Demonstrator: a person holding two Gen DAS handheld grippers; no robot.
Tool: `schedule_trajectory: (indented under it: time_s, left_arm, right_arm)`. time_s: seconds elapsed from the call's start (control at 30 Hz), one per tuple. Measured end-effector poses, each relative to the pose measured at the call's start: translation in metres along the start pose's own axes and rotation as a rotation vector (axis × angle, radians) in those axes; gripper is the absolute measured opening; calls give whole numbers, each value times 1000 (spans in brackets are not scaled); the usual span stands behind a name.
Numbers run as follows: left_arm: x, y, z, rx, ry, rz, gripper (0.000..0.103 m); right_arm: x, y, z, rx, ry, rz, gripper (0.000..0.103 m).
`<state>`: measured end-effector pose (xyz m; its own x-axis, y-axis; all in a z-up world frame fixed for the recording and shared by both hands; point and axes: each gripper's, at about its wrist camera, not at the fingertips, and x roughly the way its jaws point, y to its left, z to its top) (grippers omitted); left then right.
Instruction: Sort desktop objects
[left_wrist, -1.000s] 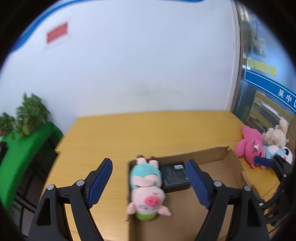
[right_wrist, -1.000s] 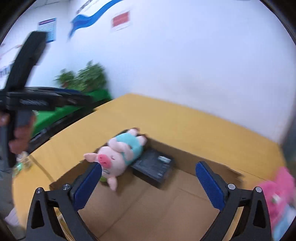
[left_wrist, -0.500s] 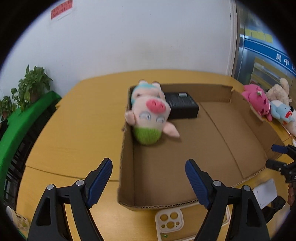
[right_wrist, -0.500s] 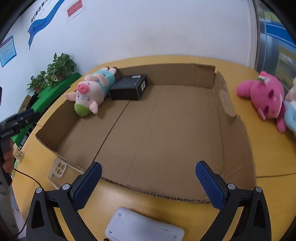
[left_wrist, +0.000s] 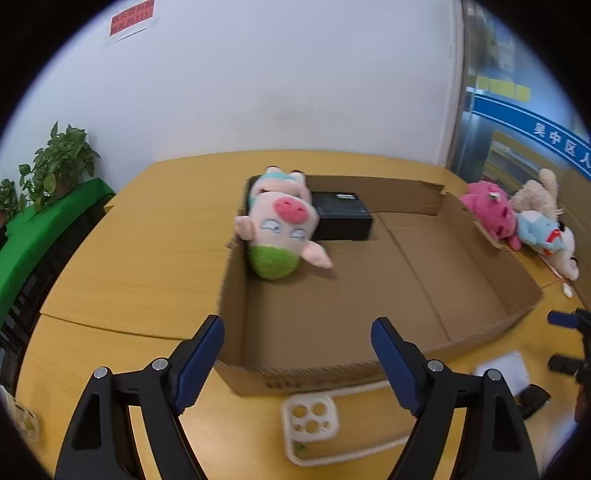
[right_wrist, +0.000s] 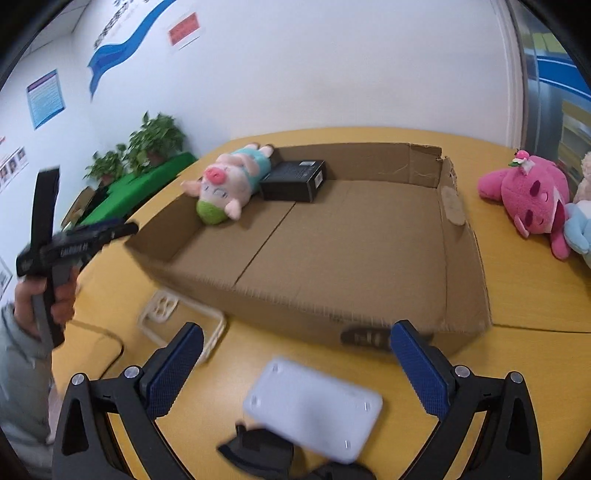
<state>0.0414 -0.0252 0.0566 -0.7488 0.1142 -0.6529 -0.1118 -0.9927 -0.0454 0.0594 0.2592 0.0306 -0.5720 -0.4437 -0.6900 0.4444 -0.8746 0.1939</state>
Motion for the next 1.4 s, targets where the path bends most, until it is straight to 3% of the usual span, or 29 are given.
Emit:
schedule_trajectory:
  time_s: [0.13,0.37,0.43,0.5,0.57,0.8,1.03,1.23,1.4]
  left_arm:
    - [-9,-29,-19,49,14,-76,82]
    - [11,-74,-50,117,177,-213,82]
    - [15,-80,-55,143,208,-211,82]
    - [15,-79,-57,136,219,-206,82]
    - [13,-72,-58,110,228,-231,82]
    - [19,-58,-74,42,355,-310,81]
    - [15,-60,-98,48,423,-337,81]
    - [23,-61,-118,9,516,-392,80]
    - [27,-67,-118,-53,508,-463,79]
  right_arm:
    - [-6,-4,-42,-54,122,24,103]
    - [11,-20,-88,53,263,90,103]
    - [15,-8,-90,62,256,120,103]
    - [17,14,-91,46,268,217,103]
    - [18,32,-93,10,274,261,103]
    - [29,47,-94,-86,289,171,103]
    - [34,89,-97,-170,322,354,100]
    - [40,76,-83,-158,292,303,101]
    - [52,101,-88,-213,289,310,97]
